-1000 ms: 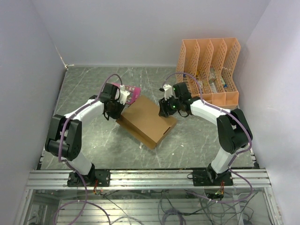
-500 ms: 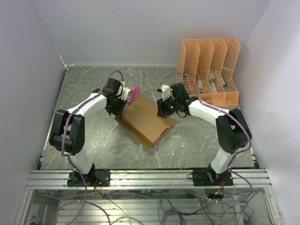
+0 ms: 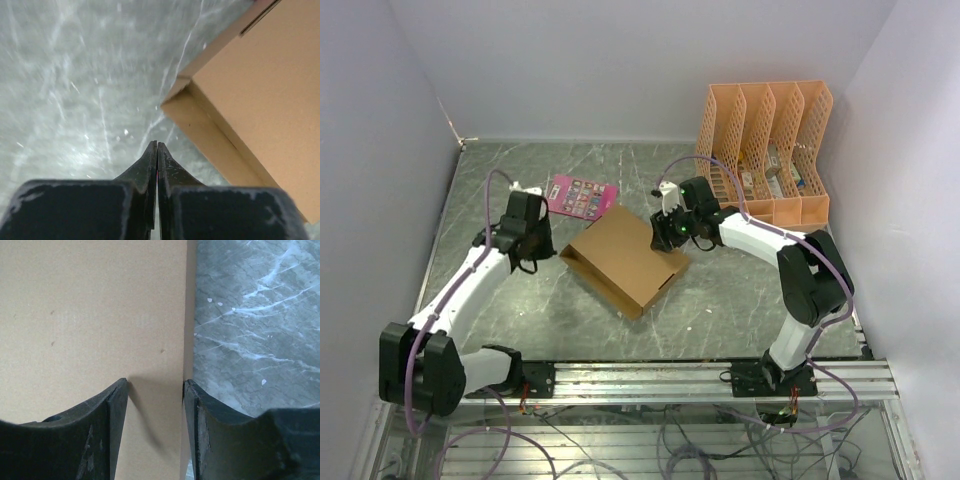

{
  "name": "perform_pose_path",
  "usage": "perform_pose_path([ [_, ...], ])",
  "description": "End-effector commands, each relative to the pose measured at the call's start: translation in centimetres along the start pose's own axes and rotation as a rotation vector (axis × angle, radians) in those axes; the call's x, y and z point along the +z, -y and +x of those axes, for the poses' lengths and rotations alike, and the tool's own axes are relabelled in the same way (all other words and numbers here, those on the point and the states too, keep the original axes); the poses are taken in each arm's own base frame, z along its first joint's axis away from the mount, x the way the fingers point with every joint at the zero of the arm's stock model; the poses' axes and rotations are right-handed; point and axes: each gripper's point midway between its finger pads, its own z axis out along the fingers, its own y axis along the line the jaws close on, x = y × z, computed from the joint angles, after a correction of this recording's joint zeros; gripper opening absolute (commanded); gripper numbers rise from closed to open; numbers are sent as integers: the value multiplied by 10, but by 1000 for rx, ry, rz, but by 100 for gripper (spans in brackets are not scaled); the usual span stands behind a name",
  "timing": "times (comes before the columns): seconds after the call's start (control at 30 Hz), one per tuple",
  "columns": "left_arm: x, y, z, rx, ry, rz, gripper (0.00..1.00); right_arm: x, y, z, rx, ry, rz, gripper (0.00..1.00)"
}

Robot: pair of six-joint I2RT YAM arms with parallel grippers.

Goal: Fold the paper box

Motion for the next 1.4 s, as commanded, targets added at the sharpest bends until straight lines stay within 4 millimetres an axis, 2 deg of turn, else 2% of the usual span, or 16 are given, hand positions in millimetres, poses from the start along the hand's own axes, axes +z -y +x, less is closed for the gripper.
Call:
perform_pose_path([
  [0.0, 25, 14, 52, -334, -99, 58, 7, 13, -4, 43, 60, -144, -3, 48],
  [0.1, 42, 16, 71, -445, -135, 58, 7, 14, -5, 43, 70, -146, -9, 47],
  [0.2, 56, 7, 71, -513, -96, -2, 7, 14, -6, 44, 69, -149, -14, 46],
  [0.37, 78, 13, 38, -530, -47, -4, 7, 15, -10, 46, 67, -151, -34, 46],
  [0.53, 93, 45, -17, -454, 10, 22, 7, 17, -19, 48, 47, -157, -57, 46],
  [0.67, 101, 79, -23, -367, 4, 46, 7, 18, -20, 50, 40, -161, -62, 46],
  [0.73, 102, 83, -18, -346, 5, 62, 7, 18, -21, 49, 38, -159, -67, 46],
  [0.8, 100, 80, -14, -323, 15, 74, 7, 18, -21, 51, 39, -160, -68, 46],
  [0.93, 90, 56, -4, -305, 1, 25, 7, 17, -19, 51, 46, -158, -58, 48],
  [1.03, 80, 29, 16, -314, -45, -6, 8, 11, -13, 44, 57, -137, -48, 50],
  [1.13, 67, 12, 32, -275, -55, 4, 10, 7, -8, 40, 58, -123, -42, 50],
  [1.2, 60, 13, 34, -204, -30, 56, 10, 5, -7, 41, 51, -124, -44, 50],
  [1.3, 54, 11, 23, -103, 5, 71, 8, 6, -6, 46, 7, -147, -62, 50],
  [1.37, 56, 13, 16, -33, -7, 93, 7, 8, -8, 48, -21, -160, -98, 50],
])
